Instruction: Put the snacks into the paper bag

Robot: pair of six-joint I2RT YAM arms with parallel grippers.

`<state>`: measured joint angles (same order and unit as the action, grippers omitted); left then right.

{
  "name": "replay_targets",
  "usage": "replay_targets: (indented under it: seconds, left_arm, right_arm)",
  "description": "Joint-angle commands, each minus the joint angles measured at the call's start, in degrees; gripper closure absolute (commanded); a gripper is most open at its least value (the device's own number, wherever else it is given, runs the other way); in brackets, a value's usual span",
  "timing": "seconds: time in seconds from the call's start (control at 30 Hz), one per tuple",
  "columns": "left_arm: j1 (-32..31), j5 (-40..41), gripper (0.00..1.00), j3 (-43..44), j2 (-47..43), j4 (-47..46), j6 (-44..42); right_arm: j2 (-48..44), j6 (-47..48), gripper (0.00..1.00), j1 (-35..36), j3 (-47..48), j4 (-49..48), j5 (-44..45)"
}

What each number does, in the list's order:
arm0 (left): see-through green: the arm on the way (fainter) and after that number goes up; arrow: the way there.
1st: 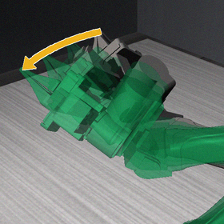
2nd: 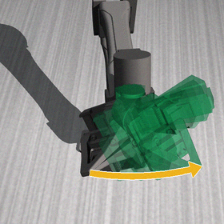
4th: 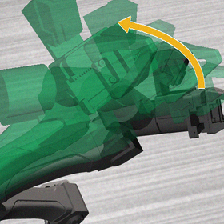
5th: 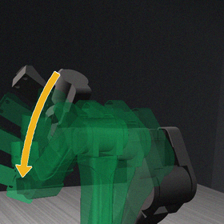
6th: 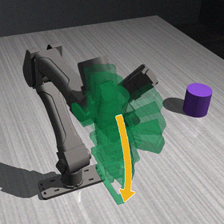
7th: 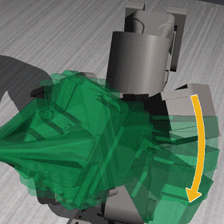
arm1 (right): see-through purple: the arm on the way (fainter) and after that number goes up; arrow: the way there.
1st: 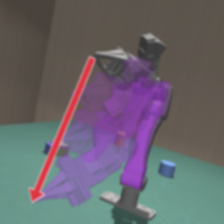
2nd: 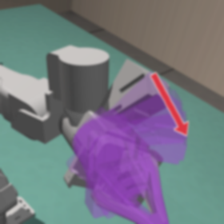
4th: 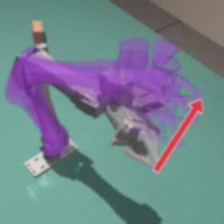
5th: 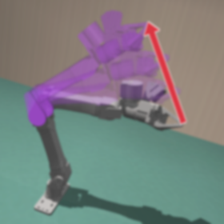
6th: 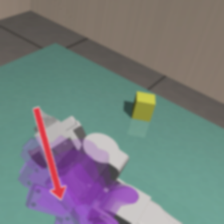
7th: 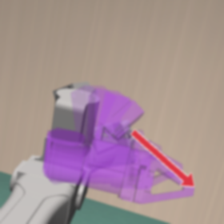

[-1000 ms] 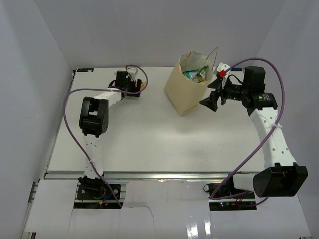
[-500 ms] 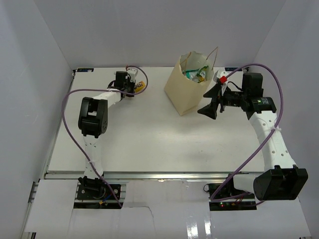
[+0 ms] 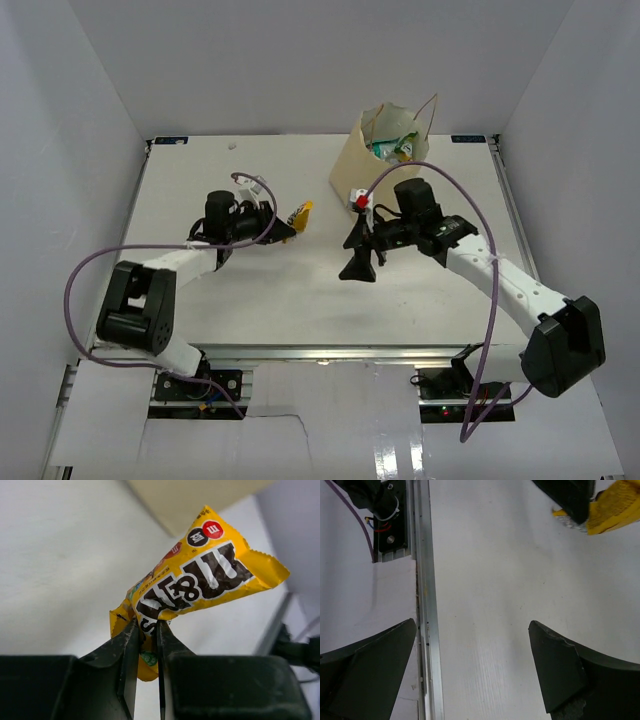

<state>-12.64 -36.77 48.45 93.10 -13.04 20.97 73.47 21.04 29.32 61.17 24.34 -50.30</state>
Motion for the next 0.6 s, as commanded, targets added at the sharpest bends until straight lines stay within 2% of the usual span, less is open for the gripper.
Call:
replay_targets:
  seconds: [0.0, 0.07, 0.1, 0.17, 0.33, 0.43, 0.47, 0.57]
  left_arm:
    - [-3.3, -14.5, 1.00, -10.3, -10.3, -12.6, 13.5]
    - [-6.0, -14.6, 1.00, -15.2, -19.6, -15.3, 16.9]
    - [-6.9, -14.3, 1.00, -15.2, -19.6, -15.4, 18.0]
    - [-9.1, -13.2, 1.00, -18.5, -25.3, -16.1, 20.8]
    - [-11.2, -9.9, 1.00, -23.5, -34.0, -16.6, 24.6]
    - [-11.4, -10.0, 1.00, -24.4, -36.3, -16.6, 25.8]
    - [-11.4, -10.1, 1.00, -25.0, -36.9, -16.6, 26.0]
    - [-11.5, -9.8, 1.00, -25.4, -37.6, -16.7, 26.5]
  right_arm:
    - [2.2, -14.2, 0.00, 4.9, -3.2, -17.8, 10.0]
    - [5.1, -24.3, 0.04, 6.6, -2.5, -22.1, 16.4]
    - [6.1, -24.4, 0.05, 7.0, -1.8, -22.7, 17.6]
    - [7.6, -29.6, 0.07, 7.9, -0.3, -23.6, 19.7]
    - [10.4, -34.7, 0.06, 10.6, 2.8, -28.4, 17.9]
    - [11.3, -37.6, 0.00, 11.3, 3.8, -30.9, 14.7]
    - [11.3, -38.1, 0.09, 11.3, 4.0, -31.5, 12.3]
    - [10.7, -36.9, 0.15, 11.4, 4.4, -32.1, 7.8]
